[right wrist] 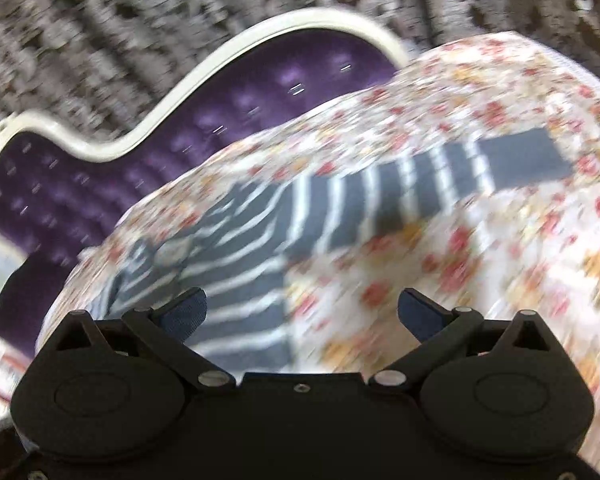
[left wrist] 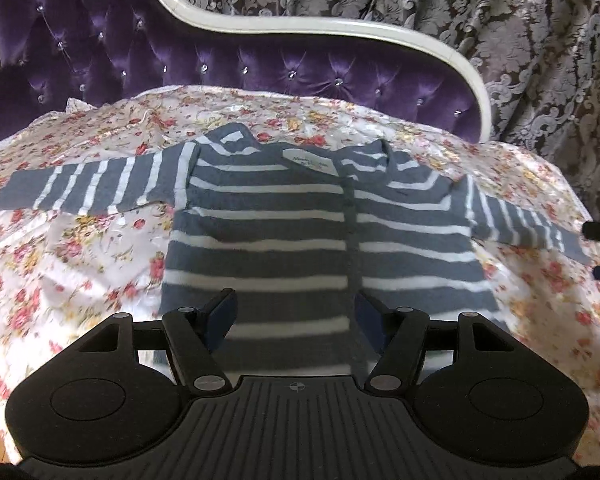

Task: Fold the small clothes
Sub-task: 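Grasp the cardigan sleeve with the right gripper and lift it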

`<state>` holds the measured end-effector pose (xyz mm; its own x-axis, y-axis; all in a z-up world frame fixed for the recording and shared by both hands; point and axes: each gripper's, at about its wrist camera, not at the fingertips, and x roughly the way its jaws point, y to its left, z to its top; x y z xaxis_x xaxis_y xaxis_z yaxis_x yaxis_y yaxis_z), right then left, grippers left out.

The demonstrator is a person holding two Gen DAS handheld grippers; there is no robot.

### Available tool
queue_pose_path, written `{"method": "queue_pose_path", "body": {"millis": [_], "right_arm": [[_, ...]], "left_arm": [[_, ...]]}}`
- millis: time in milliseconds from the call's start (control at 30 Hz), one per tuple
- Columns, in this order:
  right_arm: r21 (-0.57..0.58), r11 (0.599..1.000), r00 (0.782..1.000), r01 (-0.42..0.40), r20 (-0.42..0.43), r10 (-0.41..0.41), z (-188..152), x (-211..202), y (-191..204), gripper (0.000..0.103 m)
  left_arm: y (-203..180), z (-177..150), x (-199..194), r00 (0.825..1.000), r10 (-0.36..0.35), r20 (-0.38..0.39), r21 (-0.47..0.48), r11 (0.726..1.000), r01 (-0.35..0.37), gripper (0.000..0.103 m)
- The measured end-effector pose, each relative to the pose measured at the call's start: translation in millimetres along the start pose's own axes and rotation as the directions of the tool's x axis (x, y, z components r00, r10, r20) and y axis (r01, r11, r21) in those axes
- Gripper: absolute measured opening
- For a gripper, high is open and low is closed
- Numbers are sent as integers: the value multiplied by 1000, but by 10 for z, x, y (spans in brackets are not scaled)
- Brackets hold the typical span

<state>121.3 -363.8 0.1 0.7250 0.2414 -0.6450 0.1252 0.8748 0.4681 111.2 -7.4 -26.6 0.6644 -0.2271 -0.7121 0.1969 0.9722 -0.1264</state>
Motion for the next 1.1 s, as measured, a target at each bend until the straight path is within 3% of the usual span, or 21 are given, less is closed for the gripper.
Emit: {"method": "queue_pose_path", "body": {"millis": [167,333,467,567,867,933,1000,1067,1100], "right_arm": [[31,993,993,116,18,-117,375,232,-397,101],[84,974,977,211,3,-212,662,413,-878,81],[122,946,952,299,25,-304,788,473,-1202,81],[157,931,940,330,32,-339,842,513,-1395,81],[191,915,930,356,26,-368,832,690,-1656,82],[188,912,927,363,25,-374,835,713,-1679,75],[170,903,914,394,26,-404,843,728,-1680,49],[146,888,896,436,19,-443,864,735,-1675,26],[152,891,900,428,18,-436,873,722,-1690,18]], "left_arm": [[43,30,271,1000,10,-9,27,1000,-10,63],[130,-30,498,999,5,-41,27,1000,-4,63],[214,-98,662,995,-15,-95,-8,1000,14,63],[187,-119,664,997,10,-79,22,1000,-8,64],[87,-221,710,999,16,-41,83,996,-13,85],[72,-235,715,999,24,-34,78,997,-21,87],[77,-224,735,999,21,-46,57,998,-18,95],[70,-204,762,998,23,-59,44,999,-21,97],[64,-197,771,998,26,-64,43,999,-23,98]]}}
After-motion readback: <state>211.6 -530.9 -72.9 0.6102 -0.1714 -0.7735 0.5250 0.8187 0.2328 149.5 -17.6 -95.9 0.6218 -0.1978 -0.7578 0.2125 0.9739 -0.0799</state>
